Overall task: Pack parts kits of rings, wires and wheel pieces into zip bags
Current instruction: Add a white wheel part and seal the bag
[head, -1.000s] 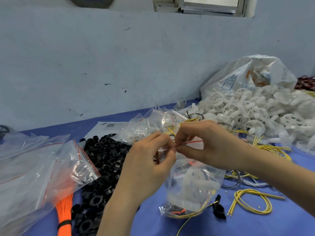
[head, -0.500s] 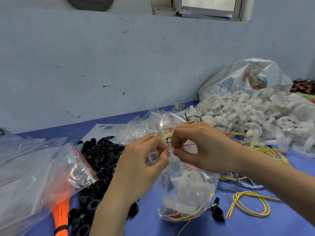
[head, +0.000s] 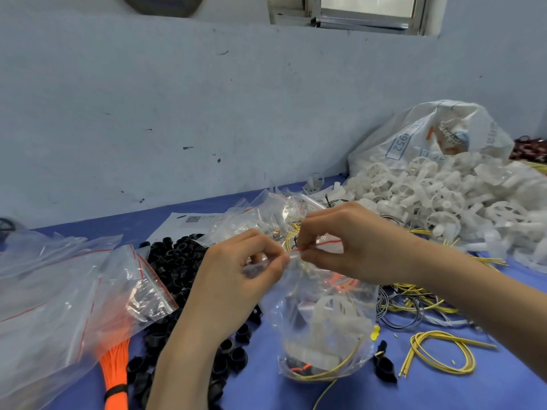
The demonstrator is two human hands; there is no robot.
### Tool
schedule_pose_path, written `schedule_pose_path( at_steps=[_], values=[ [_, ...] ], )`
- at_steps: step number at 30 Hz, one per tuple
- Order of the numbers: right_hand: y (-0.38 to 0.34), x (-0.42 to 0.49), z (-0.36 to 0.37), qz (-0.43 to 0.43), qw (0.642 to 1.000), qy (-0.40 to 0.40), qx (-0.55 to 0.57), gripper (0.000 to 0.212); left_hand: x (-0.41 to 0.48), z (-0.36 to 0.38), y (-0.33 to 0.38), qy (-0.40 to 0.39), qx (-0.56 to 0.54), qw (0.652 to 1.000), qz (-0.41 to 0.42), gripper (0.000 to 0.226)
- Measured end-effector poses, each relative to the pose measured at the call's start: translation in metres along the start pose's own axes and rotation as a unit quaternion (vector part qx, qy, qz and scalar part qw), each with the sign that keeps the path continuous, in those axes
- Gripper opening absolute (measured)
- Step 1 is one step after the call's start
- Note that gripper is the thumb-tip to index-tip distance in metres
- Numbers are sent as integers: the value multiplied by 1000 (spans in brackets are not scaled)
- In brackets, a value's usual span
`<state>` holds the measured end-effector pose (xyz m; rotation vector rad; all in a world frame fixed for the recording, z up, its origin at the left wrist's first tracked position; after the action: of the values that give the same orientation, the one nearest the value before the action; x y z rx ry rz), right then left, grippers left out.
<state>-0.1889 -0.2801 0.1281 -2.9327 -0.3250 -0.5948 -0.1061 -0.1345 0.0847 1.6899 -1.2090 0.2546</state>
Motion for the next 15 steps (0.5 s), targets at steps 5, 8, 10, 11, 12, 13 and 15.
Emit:
schedule_pose_path(
  at_steps=[5, 8, 10, 11, 12, 13, 15],
  values=[
    [3, -1, 3, 16, 999, -9, 26, 4, 0, 5, 2, -13, -18, 1000, 8, 12],
    [-1, 0, 5, 7, 1000, -2, 24, 4, 1, 8, 5, -19, -13, 1000, 18, 12],
    [-2, 0, 6, -2, 1000, 1, 20, 4, 1, 8, 6, -18, -20, 999, 17, 11],
    [-3, 0, 6, -6, 1000, -1, 18, 4, 1, 8, 6, -19, -26, 999, 15, 10],
    [-4, -1, 6, -8, 1000, -4, 17, 3, 1, 7, 6, -19, -30, 999, 14, 10],
    [-3, -1, 5, -8, 1000, -7, 15, 3, 0, 6, 6, -18, -29, 999, 13, 10],
    [1, -1, 2, 1, 1000, -12, 2, 4, 0, 3, 3, -6, -18, 1000, 8, 12]
  ],
)
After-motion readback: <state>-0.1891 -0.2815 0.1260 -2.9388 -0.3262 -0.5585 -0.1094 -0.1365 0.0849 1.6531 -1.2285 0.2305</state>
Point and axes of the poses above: each hand's wrist, its own x-axis towards the middle knuckle, its own z-axis out of the palm, y = z × x, the point moved 3 cm from there along x, towards the middle knuckle, and after that the axes turned 7 degrees about -x, right-handed, at the moved point
